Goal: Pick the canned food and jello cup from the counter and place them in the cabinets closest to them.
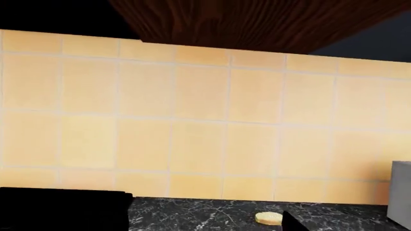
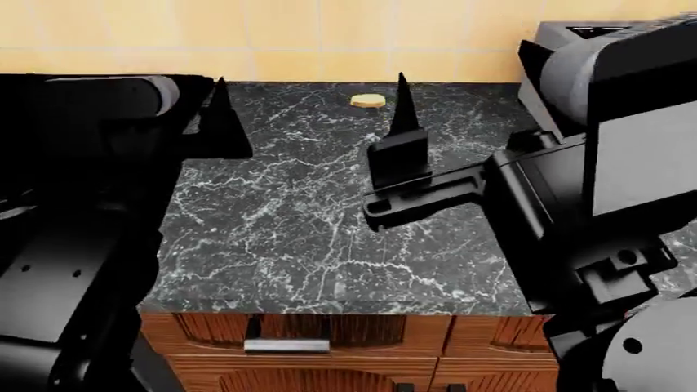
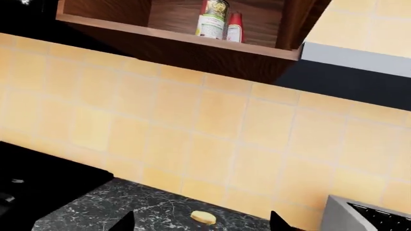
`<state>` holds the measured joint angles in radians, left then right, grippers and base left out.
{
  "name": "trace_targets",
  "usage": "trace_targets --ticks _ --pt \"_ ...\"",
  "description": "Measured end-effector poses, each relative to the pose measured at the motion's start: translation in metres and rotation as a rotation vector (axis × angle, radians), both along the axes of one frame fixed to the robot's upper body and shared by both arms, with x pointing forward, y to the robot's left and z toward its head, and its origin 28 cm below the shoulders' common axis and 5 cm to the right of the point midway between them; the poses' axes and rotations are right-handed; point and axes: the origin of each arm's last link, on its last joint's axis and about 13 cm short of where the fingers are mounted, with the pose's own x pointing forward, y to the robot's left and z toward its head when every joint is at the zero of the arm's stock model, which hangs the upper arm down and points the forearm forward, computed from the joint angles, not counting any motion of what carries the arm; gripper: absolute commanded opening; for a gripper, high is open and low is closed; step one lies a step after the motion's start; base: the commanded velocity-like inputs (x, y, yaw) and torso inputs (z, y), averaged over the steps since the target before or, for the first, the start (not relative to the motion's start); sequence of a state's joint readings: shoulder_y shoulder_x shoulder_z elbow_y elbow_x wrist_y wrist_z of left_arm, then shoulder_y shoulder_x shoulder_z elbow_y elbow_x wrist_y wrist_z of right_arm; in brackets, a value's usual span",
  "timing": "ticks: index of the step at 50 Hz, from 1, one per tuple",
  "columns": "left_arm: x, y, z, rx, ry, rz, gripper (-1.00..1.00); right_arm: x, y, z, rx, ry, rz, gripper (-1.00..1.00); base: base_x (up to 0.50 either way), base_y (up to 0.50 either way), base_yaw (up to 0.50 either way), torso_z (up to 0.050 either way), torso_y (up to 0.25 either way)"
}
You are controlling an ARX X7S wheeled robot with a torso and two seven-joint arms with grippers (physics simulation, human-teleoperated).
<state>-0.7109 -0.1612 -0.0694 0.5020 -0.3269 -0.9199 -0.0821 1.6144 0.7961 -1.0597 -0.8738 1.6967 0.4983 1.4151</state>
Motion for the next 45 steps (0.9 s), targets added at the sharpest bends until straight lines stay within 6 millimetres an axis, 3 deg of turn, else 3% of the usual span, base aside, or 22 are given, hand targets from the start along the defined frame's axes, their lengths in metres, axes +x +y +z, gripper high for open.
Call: trace_targets --ticks 11,20,29,45 --pt "-0.033 0.007 -0.016 -0.037 -0.027 -0.029 1.00 0.005 -0.007 -0.049 0.009 -0.025 -0.034 1.00 -0.01 0.47 0.00 0.000 0.000" --pt "-0.059 0.010 -0.026 -0.044 -0.070 -0.041 1.00 0.004 -0.013 -0.075 0.045 -0.041 -0.051 1.00 -0.01 0.50 0.00 0.000 0.000" --pt "-0.073 0.010 -0.029 -0.046 -0.090 -0.053 1.00 -0.001 -0.015 -0.086 0.047 -0.078 -0.045 1.00 -0.01 0.50 0.00 0.000 0.000" --pt "-0.080 0.011 -0.030 -0.057 -0.098 -0.061 1.00 -0.010 -0.015 -0.089 0.054 -0.147 -0.013 1.00 -0.01 0.50 0.00 0.000 0.000"
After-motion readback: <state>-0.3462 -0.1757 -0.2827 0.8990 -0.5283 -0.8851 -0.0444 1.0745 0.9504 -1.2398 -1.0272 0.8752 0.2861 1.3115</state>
